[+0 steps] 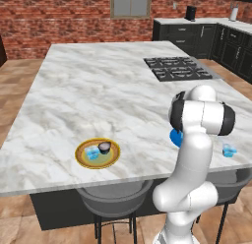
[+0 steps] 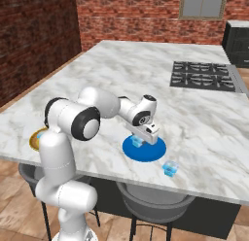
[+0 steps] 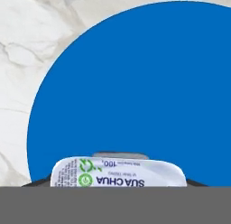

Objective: Place two yogurt containers on each plate.

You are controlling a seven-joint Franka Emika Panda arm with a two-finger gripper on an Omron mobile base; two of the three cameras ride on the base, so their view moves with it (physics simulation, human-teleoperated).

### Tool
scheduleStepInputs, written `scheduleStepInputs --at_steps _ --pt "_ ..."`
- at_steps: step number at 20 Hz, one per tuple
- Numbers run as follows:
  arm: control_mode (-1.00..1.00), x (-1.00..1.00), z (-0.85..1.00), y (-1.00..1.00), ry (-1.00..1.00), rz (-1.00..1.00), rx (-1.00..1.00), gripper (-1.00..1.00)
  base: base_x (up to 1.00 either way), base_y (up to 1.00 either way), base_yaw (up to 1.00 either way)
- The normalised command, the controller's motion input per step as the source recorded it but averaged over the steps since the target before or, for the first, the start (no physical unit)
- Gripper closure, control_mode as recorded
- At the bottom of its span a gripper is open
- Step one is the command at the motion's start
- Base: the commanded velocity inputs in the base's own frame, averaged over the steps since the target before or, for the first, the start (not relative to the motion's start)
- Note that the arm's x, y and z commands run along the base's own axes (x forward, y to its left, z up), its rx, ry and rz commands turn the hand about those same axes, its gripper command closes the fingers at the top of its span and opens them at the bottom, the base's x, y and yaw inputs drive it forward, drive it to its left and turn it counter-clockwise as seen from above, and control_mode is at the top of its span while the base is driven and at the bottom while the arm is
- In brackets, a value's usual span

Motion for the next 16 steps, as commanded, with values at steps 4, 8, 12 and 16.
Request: scheduleStepInputs --at_steps 4,8,12,16 --pt "-1.00 0.02 -0.29 0.00 0.01 -0.07 0.00 -1.00 0.00 0.00 0.00" --pt "-1.00 0.10 -0.25 -0.03 0.02 -0.05 0.00 -1.00 0.00 0.00 0.00" --pt "-1.00 0.04 -0.07 -0.12 0.04 -0.01 0.01 -1.00 0.00 0.00 0.00" --pt "-1.00 -0.20 0.02 -0.09 0.06 0.00 0.05 -1.00 0.00 0.00 0.00"
